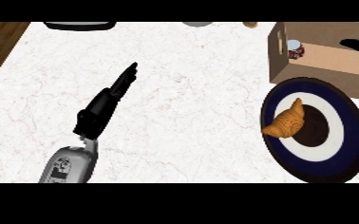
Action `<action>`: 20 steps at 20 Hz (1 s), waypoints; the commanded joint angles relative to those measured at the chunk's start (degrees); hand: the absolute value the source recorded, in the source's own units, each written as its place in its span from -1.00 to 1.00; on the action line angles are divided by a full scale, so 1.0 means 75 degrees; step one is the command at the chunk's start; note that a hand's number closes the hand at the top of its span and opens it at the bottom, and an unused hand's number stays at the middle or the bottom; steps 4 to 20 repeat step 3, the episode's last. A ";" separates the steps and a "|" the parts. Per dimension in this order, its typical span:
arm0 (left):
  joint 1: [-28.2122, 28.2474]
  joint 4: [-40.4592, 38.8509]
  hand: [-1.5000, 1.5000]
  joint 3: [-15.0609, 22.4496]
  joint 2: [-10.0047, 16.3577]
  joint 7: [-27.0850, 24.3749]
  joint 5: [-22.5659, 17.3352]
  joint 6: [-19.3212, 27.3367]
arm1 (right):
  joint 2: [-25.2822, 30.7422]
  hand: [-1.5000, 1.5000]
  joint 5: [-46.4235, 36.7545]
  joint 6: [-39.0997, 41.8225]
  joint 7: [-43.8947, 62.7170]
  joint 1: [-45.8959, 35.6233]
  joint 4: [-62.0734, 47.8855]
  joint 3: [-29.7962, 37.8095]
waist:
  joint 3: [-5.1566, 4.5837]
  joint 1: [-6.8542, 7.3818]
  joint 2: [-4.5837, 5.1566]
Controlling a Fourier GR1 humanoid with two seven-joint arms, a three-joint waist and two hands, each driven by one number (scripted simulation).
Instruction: Pick the cupcake from the plate and place it in the cardboard box
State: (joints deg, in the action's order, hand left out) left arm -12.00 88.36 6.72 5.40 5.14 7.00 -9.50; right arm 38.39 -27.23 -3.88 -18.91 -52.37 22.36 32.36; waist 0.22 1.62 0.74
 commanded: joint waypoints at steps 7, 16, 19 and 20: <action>0.0208 0.0427 0.00 -0.0185 0.0201 0.0034 -0.0150 -0.0118 | 0.0771 -1.00 0.1393 0.0786 -0.0340 -0.0075 -0.0349 0.1346 | -0.0008 -0.0018 -0.0046; 0.0208 0.0427 0.00 -0.0185 0.0201 0.0034 -0.0150 -0.0118 | 0.0771 -1.00 0.1393 0.0786 -0.0340 -0.0075 -0.0349 0.1346 | -0.0008 -0.0018 -0.0046; 0.0208 0.0427 0.00 -0.0185 0.0201 0.0034 -0.0150 -0.0118 | 0.0771 -1.00 0.1393 0.0786 -0.0340 -0.0075 -0.0349 0.1346 | -0.0008 -0.0018 -0.0046; 0.0208 0.0427 0.00 -0.0185 0.0201 0.0034 -0.0150 -0.0118 | 0.0771 -1.00 0.1393 0.0786 -0.0340 -0.0075 -0.0349 0.1346 | -0.0008 -0.0018 -0.0046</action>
